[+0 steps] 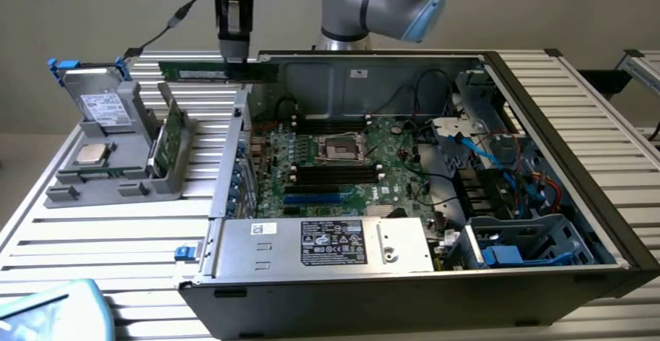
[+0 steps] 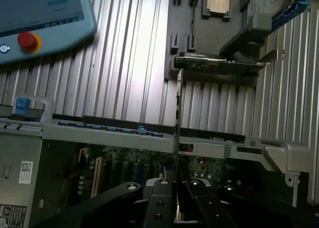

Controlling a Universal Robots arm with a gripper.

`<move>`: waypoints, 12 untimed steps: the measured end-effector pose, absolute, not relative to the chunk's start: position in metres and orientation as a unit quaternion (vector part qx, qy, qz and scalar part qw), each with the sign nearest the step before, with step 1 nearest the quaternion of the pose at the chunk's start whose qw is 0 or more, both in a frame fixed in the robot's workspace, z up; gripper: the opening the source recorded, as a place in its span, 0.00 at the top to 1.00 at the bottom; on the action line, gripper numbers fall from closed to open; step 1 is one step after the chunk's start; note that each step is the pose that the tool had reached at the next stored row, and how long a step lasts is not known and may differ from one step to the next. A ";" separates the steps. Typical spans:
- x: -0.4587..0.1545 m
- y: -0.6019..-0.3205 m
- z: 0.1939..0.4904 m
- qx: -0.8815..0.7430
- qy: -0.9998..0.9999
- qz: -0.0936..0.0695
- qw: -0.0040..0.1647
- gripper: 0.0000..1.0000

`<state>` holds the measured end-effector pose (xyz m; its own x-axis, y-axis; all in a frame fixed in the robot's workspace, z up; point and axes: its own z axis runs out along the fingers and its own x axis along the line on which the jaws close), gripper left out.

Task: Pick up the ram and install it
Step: 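Pick up the ram and move it above insertion slot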

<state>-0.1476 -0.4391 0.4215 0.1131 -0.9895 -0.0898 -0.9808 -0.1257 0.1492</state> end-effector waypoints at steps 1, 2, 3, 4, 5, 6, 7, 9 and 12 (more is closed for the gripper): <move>-0.143 -0.439 0.422 0.746 -0.661 -0.084 0.026 0.86; -0.138 -0.439 0.422 0.746 -0.661 -0.084 0.026 0.86; -0.134 -0.439 0.422 0.746 -0.661 -0.084 0.026 0.86; -0.129 -0.440 0.422 0.746 -0.661 -0.084 0.025 0.86; -0.125 -0.440 0.422 0.746 -0.661 -0.084 0.025 0.86; -0.120 -0.440 0.422 0.746 -0.661 -0.084 0.025 0.86; -0.116 -0.440 0.422 0.746 -0.661 -0.084 0.025 0.86; -0.107 -0.440 0.422 0.746 -0.661 -0.084 0.025 0.86; -0.093 -0.441 0.422 0.746 -0.661 -0.085 0.025 0.86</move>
<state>-0.0931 -0.4407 0.4225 0.1130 -0.9892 -0.0931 -0.9808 -0.1260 0.1488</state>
